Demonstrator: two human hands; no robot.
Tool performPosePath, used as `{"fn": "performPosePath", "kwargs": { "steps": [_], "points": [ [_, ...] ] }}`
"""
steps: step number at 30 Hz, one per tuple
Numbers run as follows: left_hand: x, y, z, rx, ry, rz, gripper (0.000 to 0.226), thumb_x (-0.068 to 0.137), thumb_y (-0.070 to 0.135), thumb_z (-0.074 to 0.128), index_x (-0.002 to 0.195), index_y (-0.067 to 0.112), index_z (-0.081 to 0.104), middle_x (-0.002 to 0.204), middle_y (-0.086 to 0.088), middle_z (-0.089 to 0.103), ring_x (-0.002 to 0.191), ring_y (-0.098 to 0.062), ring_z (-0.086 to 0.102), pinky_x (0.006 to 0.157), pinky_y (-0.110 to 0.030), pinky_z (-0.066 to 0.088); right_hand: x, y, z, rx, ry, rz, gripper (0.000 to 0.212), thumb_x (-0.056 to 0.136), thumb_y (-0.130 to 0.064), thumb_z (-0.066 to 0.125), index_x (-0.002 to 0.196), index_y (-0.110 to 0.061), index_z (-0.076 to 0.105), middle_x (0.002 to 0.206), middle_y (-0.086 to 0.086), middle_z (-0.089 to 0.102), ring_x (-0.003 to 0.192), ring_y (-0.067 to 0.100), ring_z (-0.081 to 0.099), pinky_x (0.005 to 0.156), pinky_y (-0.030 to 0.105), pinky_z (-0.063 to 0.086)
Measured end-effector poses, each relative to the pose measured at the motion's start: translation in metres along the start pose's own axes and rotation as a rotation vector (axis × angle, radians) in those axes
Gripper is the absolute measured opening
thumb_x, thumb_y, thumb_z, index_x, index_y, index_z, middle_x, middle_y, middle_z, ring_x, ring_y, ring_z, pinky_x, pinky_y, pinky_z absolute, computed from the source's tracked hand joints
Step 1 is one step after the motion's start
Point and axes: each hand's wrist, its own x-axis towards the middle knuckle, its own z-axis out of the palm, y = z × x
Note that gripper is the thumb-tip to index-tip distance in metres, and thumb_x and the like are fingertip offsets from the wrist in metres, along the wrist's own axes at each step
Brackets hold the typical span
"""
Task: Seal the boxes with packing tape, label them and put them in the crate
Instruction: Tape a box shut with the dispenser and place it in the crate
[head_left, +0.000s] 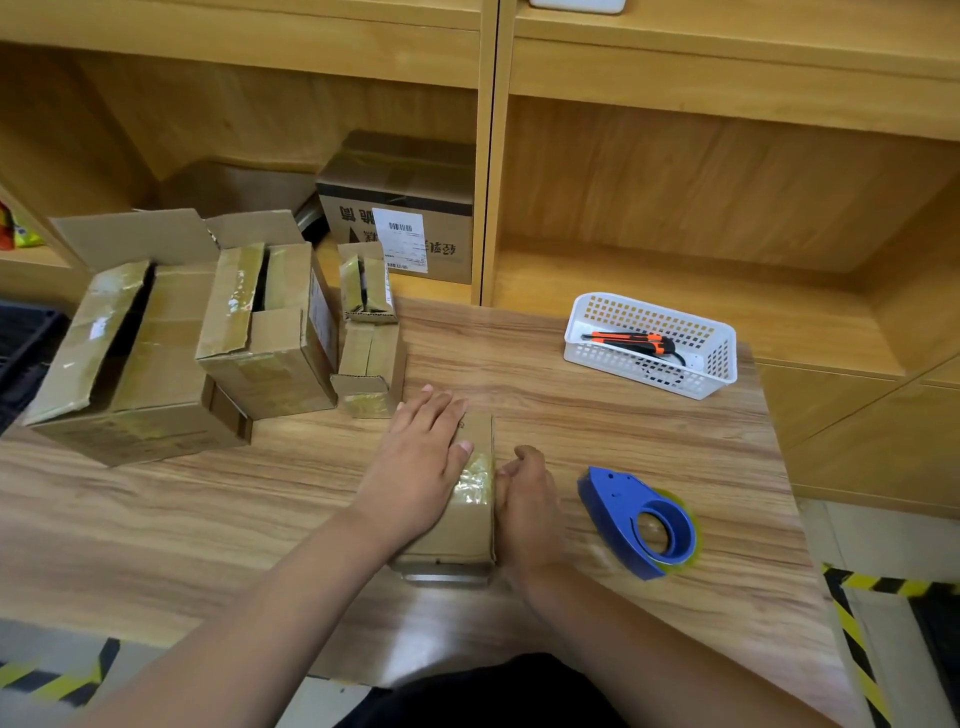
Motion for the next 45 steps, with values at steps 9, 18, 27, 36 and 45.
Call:
{"fn": "performPosePath", "kwargs": {
  "steps": [9, 18, 27, 36, 45],
  "points": [
    [0.001, 0.002, 0.003, -0.010, 0.010, -0.004, 0.068, 0.089, 0.045, 0.015, 0.139, 0.009, 0.041, 0.144, -0.008, 0.041, 0.141, -0.024, 0.022, 0.117, -0.039, 0.019, 0.037, -0.001, 0.000, 0.398, -0.005, 0.242, 0.049, 0.098, -0.028, 0.034, 0.144, -0.010, 0.028, 0.124, 0.008, 0.053, 0.119, 0.027, 0.046, 0.105, 0.045, 0.035],
    [0.003, 0.003, 0.004, -0.008, 0.013, 0.008, 0.072, 0.086, 0.048, 0.010, 0.141, 0.012, 0.038, 0.145, -0.005, 0.039, 0.141, -0.021, 0.019, 0.118, -0.038, 0.015, 0.042, -0.004, 0.028, 0.601, -0.002, 0.547, 0.064, 0.088, -0.057, 0.032, 0.138, -0.018, 0.038, 0.135, 0.012, 0.047, 0.124, 0.032, 0.042, 0.106, 0.050, 0.032],
    [0.005, 0.003, -0.004, 0.042, -0.038, 0.031, 0.051, 0.100, 0.035, 0.030, 0.147, 0.016, 0.026, 0.150, -0.001, 0.029, 0.143, -0.017, 0.009, 0.118, -0.033, 0.005, 0.041, 0.000, 0.001, 0.341, 0.095, 0.037, 0.055, 0.097, -0.048, 0.034, 0.129, -0.004, 0.046, 0.129, 0.008, 0.050, 0.120, 0.021, 0.045, 0.104, 0.029, 0.032],
    [0.028, 0.001, -0.028, 0.207, -0.132, 0.170, 0.057, 0.100, 0.039, 0.031, 0.148, 0.014, 0.017, 0.155, -0.004, 0.020, 0.144, -0.015, 0.011, 0.116, -0.027, 0.004, 0.037, 0.004, -0.020, 0.283, -0.226, -0.266, 0.072, 0.066, -0.052, 0.071, 0.131, -0.041, 0.042, 0.136, -0.016, 0.047, 0.127, 0.001, 0.042, 0.108, 0.033, 0.037],
    [0.005, -0.011, -0.044, 0.082, 0.005, -0.152, 0.082, 0.081, 0.069, 0.040, 0.146, 0.020, 0.025, 0.147, 0.000, 0.035, 0.136, -0.018, 0.029, 0.110, -0.032, 0.024, 0.007, -0.011, -0.021, 0.137, 0.132, -0.050, 0.050, 0.066, -0.042, 0.078, 0.100, -0.026, 0.045, 0.099, -0.012, 0.046, 0.099, 0.014, 0.049, 0.087, 0.033, 0.044]
  ]
}}
